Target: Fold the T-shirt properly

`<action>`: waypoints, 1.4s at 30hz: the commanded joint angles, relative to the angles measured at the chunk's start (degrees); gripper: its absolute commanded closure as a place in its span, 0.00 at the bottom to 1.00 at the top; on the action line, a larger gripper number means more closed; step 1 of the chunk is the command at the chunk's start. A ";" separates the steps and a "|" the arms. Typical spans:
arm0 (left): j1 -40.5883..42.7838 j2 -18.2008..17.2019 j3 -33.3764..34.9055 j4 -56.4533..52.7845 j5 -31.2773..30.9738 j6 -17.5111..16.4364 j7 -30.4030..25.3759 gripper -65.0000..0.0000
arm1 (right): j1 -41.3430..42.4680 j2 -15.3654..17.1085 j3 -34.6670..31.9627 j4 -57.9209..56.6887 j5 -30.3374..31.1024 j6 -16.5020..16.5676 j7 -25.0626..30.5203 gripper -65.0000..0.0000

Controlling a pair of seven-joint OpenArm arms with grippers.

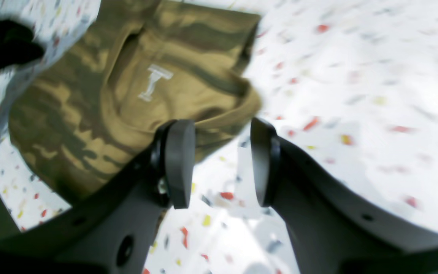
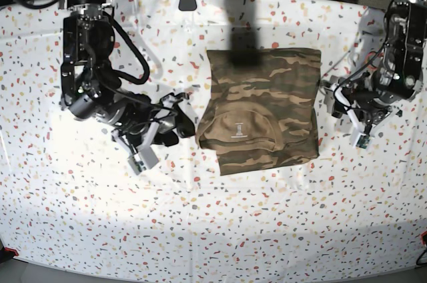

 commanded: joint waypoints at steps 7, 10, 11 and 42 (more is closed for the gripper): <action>12.76 -0.94 -13.44 15.21 -0.04 -1.09 -0.83 0.61 | -8.63 0.44 8.07 8.70 6.95 0.49 -5.92 0.62; 19.56 -0.94 -18.82 19.06 -0.11 -3.26 -0.31 0.61 | -14.38 0.42 12.72 12.68 6.99 0.49 -6.27 0.62; 21.75 -0.94 -20.22 19.63 -0.26 -3.41 -0.02 0.61 | -16.37 0.42 14.29 14.10 6.99 0.49 -6.29 0.62; 29.38 9.60 -6.62 -54.55 7.72 -19.19 -28.94 0.61 | -41.55 0.96 17.53 -37.53 0.74 0.49 14.21 0.62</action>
